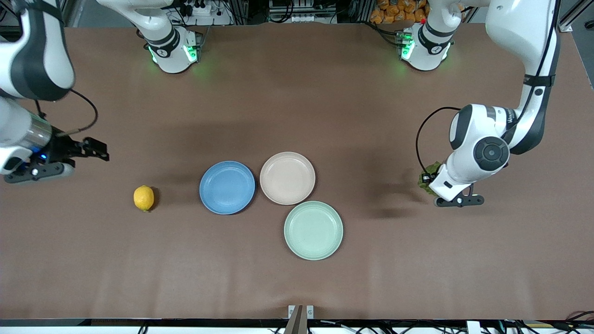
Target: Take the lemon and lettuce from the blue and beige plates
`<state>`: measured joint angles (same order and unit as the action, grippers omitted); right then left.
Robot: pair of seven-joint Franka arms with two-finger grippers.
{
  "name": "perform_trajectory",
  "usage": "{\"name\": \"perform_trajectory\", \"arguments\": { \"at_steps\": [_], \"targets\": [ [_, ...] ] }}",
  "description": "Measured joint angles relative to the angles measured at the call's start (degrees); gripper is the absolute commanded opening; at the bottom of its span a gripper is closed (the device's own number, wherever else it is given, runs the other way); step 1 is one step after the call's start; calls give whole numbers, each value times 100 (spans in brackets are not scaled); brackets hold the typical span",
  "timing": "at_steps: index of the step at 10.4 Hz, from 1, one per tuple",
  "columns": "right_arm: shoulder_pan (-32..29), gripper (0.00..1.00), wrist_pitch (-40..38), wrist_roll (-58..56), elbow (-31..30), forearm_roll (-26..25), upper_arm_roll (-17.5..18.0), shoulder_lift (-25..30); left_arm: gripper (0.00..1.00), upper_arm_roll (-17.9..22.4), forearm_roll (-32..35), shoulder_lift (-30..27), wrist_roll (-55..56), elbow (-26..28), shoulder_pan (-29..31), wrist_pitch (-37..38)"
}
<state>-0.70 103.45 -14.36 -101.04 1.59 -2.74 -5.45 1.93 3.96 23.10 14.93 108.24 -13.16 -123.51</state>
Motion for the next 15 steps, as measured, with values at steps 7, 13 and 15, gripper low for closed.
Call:
{"name": "perform_trajectory", "arguments": {
  "at_steps": [7,13,15],
  "targets": [
    [-118,100,-974,479,792,0,31,269,100,-6,-33,-258,-34,264,154,134],
    [-118,100,-973,1380,894,-47,40,362,100,-60,-319,-1743,-35,1532,515,168],
    [-79,100,-951,1380,977,-259,67,355,100,-158,-323,-2118,-38,1796,681,168]
  ]
}}
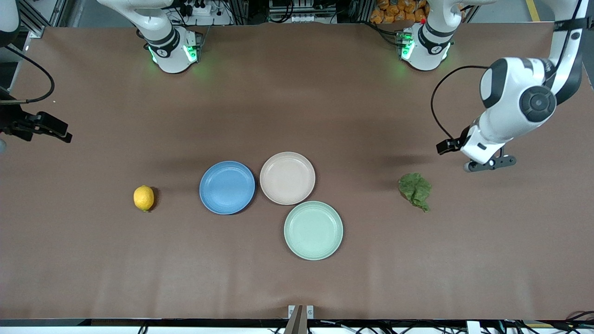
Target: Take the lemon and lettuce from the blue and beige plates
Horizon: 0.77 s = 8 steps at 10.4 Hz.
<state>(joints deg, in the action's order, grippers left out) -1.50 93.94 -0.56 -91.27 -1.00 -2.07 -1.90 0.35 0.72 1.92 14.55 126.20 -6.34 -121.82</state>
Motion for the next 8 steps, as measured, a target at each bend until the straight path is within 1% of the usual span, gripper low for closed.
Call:
{"name": "perform_trajectory", "arguments": {
  "at_steps": [2,3,6,8],
  "targets": [
    [69,100,-3,0,212,-42,34,-54,100,-37,-1,-202,0,-21,24,-25],
    [74,100,-4,0,273,-42,37,-84,100,-54,-1,-302,-1,-136,23,-45],
    [74,100,-6,0,334,-42,38,-155,100,-196,-1,-459,-1,-861,19,-36],
    [75,100,-6,1,341,-42,38,-162,100,-282,-1,-466,-1,-1283,18,305]
  ]
}}
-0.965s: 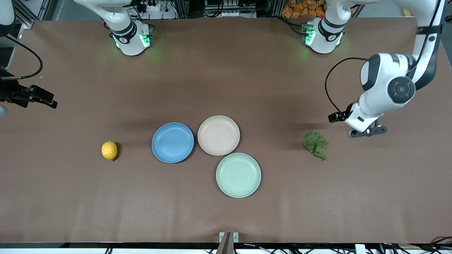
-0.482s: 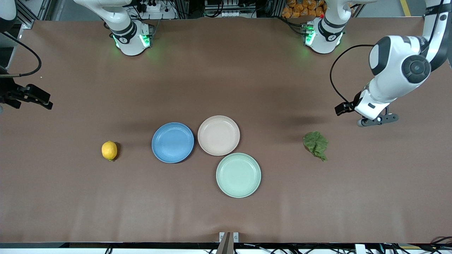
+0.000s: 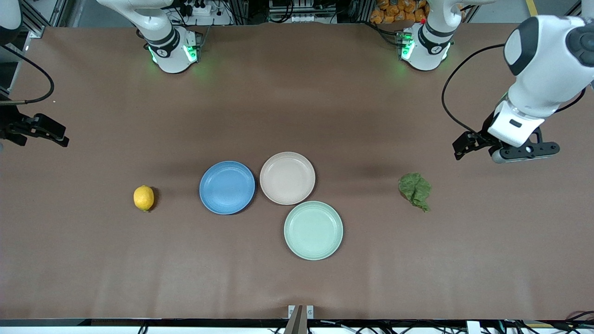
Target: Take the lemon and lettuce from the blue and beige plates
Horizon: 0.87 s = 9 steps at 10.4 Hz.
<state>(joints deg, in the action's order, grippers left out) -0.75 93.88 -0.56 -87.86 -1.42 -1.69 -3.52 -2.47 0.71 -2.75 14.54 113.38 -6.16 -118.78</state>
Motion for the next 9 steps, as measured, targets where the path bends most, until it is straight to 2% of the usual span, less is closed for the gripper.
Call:
{"name": "perform_trajectory", "arguments": {
  "at_steps": [4,6,9],
  "targets": [
    [-12,100,-10,15,29,0,-20,-6,100,-42,0,-11,-11,-1104,0,1238],
    [-12,100,-43,22,118,0,-20,-6,100,-53,0,-14,-23,-1626,0,2084],
    [-1,100,-82,23,180,-6,-7,-6,100,-163,55,-15,-710,-2132,2,2923]
  ]
}}
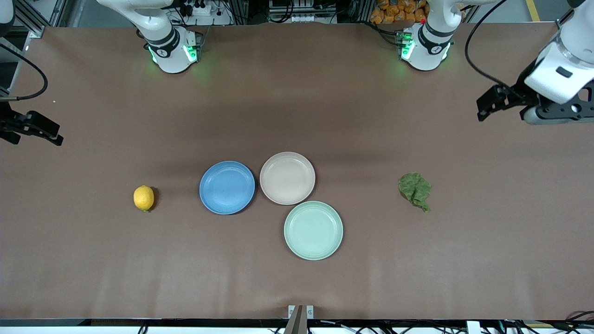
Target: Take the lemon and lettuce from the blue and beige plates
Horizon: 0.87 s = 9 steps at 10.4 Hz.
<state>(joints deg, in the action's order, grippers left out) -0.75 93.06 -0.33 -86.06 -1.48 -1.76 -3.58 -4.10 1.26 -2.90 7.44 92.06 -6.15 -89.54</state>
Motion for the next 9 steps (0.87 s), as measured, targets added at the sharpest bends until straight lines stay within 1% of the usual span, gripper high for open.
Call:
{"name": "perform_trajectory", "arguments": {
  "at_steps": [3,9],
  "targets": [
    [0,100,0,0,11,0,4,0,100,-7,3,2,-158,-192,6,165],
    [26,100,0,0,12,0,10,0,100,-7,3,7,-73,-265,41,168]
  ]
}}
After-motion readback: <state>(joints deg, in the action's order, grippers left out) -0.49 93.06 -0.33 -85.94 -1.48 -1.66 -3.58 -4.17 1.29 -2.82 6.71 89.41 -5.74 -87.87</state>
